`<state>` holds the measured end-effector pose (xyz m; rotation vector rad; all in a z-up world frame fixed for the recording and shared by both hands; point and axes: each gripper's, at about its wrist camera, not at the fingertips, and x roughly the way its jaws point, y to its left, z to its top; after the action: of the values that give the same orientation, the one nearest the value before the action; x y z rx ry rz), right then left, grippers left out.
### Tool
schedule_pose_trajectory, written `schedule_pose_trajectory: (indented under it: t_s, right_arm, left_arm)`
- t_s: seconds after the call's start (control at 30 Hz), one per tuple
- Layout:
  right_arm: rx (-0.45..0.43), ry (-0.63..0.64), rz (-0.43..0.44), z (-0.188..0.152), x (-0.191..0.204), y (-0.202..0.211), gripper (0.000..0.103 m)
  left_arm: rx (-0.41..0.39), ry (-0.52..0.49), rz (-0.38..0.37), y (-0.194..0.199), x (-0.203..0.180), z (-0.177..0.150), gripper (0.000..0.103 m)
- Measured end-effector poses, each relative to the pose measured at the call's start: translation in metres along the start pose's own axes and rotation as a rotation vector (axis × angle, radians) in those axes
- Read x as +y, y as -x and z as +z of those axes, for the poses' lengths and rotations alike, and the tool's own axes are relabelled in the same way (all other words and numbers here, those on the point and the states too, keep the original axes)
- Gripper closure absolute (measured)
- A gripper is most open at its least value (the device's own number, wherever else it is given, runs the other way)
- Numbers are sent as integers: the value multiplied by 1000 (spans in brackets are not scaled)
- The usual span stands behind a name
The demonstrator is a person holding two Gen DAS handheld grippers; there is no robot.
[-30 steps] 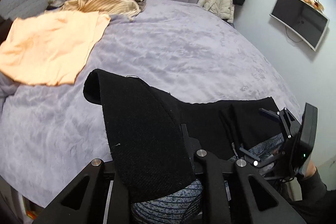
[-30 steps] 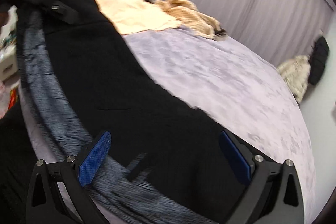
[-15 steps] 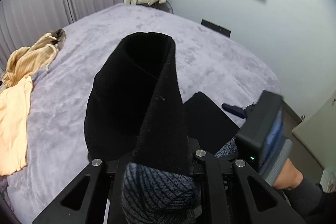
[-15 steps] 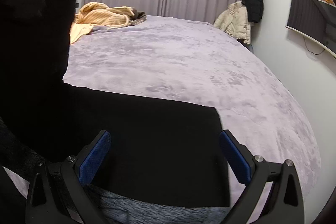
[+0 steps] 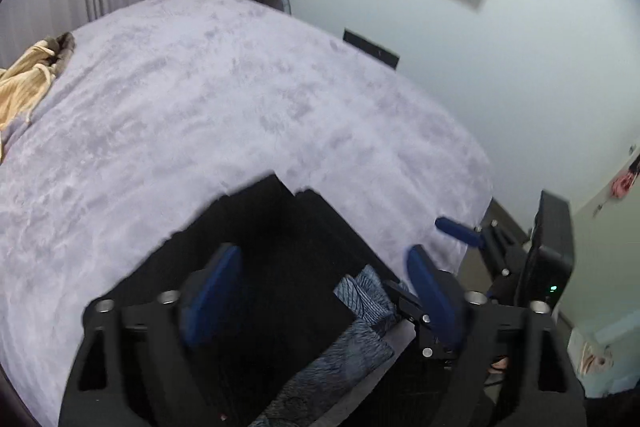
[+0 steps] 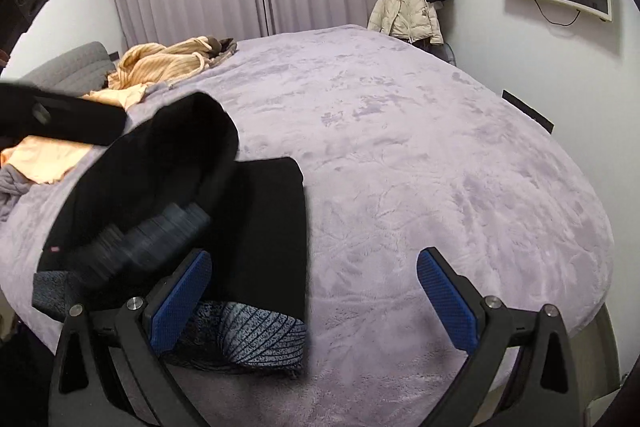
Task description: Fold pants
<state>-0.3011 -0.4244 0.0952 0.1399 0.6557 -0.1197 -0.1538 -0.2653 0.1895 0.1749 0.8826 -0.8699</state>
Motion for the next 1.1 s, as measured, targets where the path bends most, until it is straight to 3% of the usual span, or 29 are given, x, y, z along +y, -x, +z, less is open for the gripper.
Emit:
schedule_pose_trajectory:
  t_s: [0.07, 0.13, 0.2, 0.33, 0.4, 0.5, 0.53, 0.57, 0.6, 0.73, 0.8, 0.83, 0.9, 0.93, 0.97, 1.03, 1.1]
  right_arm:
    - [-23, -47, 65, 7, -6, 3, 1]
    - [-40, -81, 137, 11, -7, 5, 1]
    - [-30, -97, 204, 15, -4, -3, 1]
    - [60, -45, 251, 20, 22, -43, 1]
    - [103, -26, 282, 24, 37, -63, 1]
    - [116, 96, 265, 31, 70, -78, 0]
    - [119, 134, 262, 34, 79, -81, 7]
    - [123, 153, 277, 36, 85, -82, 33]
    - [134, 169, 292, 39, 93, -82, 35]
    - [134, 182, 301, 41, 94, -80, 38]
    - [174, 124, 316, 39, 82, -93, 33]
    - [196, 80, 361, 37, 75, -102, 26]
    - [214, 28, 411, 38, 70, -109, 24]
    - [214, 38, 435, 41, 73, -106, 34]
    - [203, 52, 464, 44, 77, -100, 58]
    - [168, 32, 504, 55, 75, -83, 86]
    - [114, -25, 559, 69, 65, -60, 87]
  left_arm:
    - [-93, 35, 13, 33, 18, -2, 1]
    - [-107, 73, 31, 48, 37, -7, 1]
    - [-113, 143, 101, 55, 66, -22, 1]
    - [0, 278, 248, 26, 121, -65, 1]
    - [62, 352, 288, 12, 142, -91, 1]
    - [79, 420, 301, 5, 156, -116, 1]
    - [82, 431, 300, 4, 158, -118, 1]
    - [82, 445, 297, 1, 160, -121, 1]
    - [82, 451, 300, 1, 162, -121, 1]
    - [68, 474, 296, -8, 165, -123, 1]
    - [65, 483, 282, -14, 168, -125, 1]
    - [63, 491, 276, -15, 169, -127, 1]
    - [61, 503, 268, -17, 171, -129, 1]
    - [61, 500, 273, -17, 171, -128, 1]
    - [59, 495, 283, -15, 170, -128, 1]
    - [61, 482, 295, -11, 167, -122, 1]
    - [44, 474, 264, -5, 160, -114, 1]
